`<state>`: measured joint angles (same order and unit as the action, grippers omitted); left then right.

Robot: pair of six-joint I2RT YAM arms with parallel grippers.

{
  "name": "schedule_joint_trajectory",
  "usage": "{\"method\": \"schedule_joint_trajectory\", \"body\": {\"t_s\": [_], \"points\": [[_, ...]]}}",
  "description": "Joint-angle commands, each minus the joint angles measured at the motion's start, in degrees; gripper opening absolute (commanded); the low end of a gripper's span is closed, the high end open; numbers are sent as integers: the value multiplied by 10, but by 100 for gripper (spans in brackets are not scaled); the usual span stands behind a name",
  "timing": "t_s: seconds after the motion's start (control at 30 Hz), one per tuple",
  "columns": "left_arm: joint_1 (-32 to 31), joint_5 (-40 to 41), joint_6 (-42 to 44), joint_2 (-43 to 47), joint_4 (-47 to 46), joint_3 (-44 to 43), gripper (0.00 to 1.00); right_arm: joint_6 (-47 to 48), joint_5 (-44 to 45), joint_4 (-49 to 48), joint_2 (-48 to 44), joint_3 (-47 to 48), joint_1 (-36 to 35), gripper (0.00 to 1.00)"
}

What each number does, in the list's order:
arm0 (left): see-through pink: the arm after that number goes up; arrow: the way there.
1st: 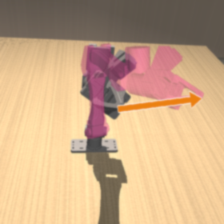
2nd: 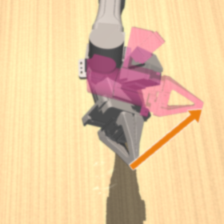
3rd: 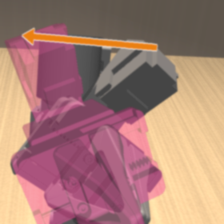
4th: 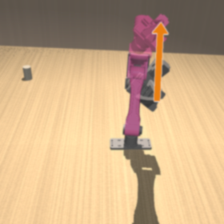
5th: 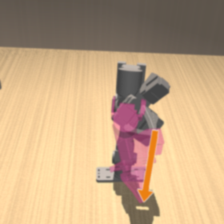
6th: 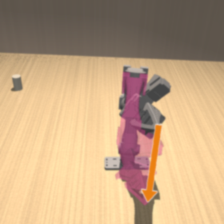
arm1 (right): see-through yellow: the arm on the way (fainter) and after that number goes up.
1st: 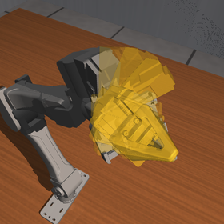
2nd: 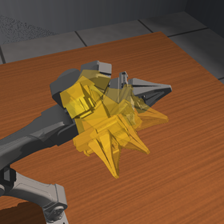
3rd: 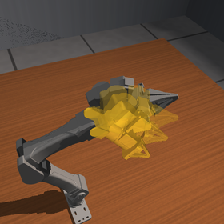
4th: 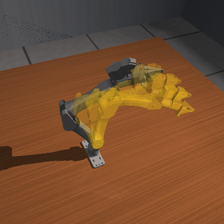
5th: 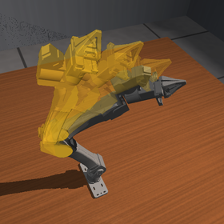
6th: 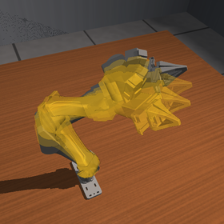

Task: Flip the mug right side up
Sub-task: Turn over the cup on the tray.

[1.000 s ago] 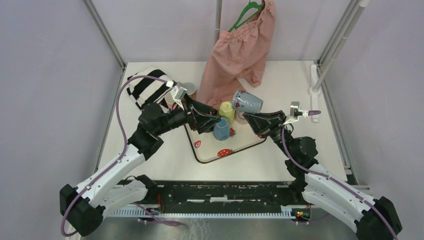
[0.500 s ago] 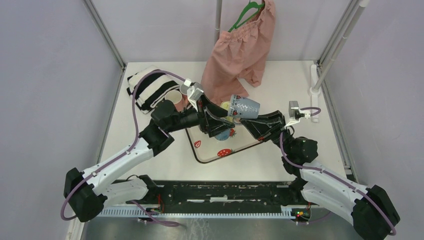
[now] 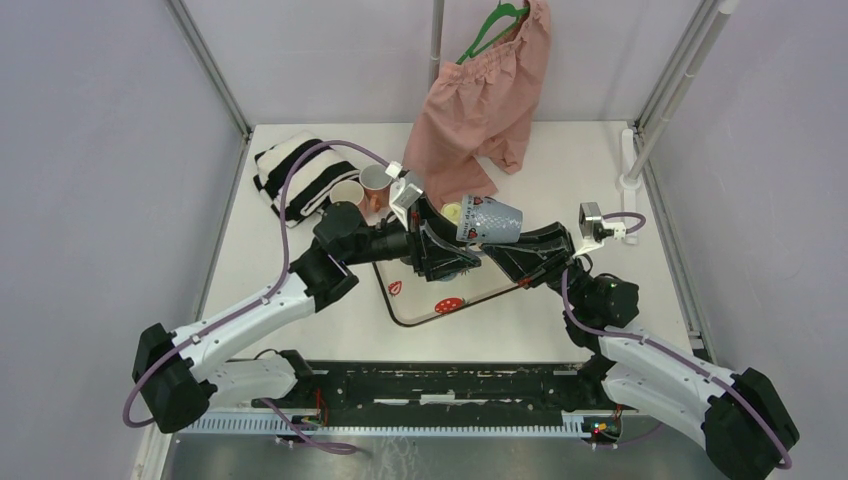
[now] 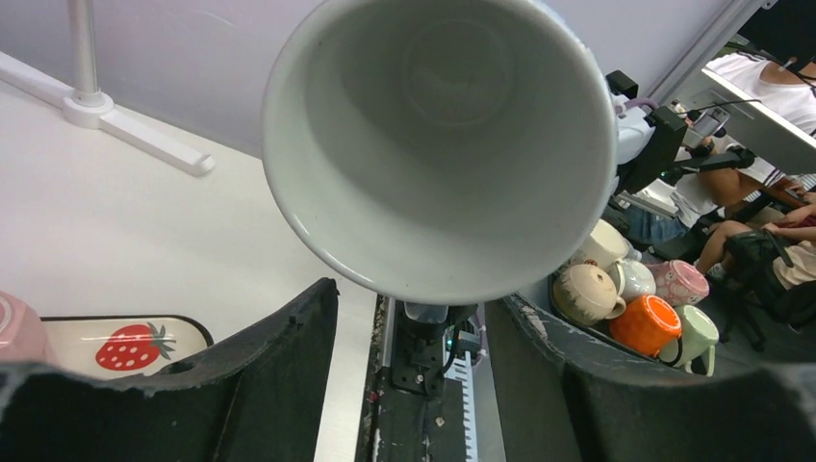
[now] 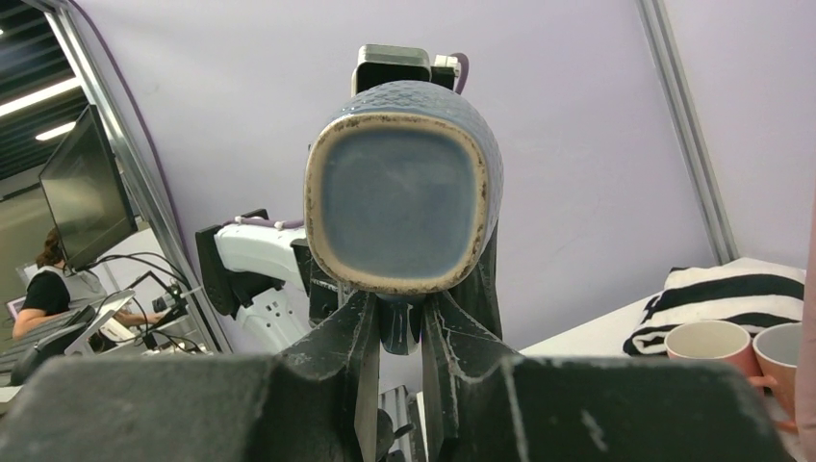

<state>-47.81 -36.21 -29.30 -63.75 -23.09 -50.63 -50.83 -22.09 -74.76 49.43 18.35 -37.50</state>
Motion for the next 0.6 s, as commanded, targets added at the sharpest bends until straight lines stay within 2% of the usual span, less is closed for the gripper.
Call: {"method": "schedule_joint_trajectory", "body": {"t_s": [0.0, 0.37, 0.57], "points": [[-8, -10, 6, -8, -32, -30, 63, -14, -13, -69, 2, 33, -3, 0], [-12, -12, 3, -22, -43, -49, 55, -14, -18, -70, 12, 36, -9, 0], [-15, -21, -1, -29, -50, -50, 42, -13, -20, -67, 17, 40, -12, 0]]}}
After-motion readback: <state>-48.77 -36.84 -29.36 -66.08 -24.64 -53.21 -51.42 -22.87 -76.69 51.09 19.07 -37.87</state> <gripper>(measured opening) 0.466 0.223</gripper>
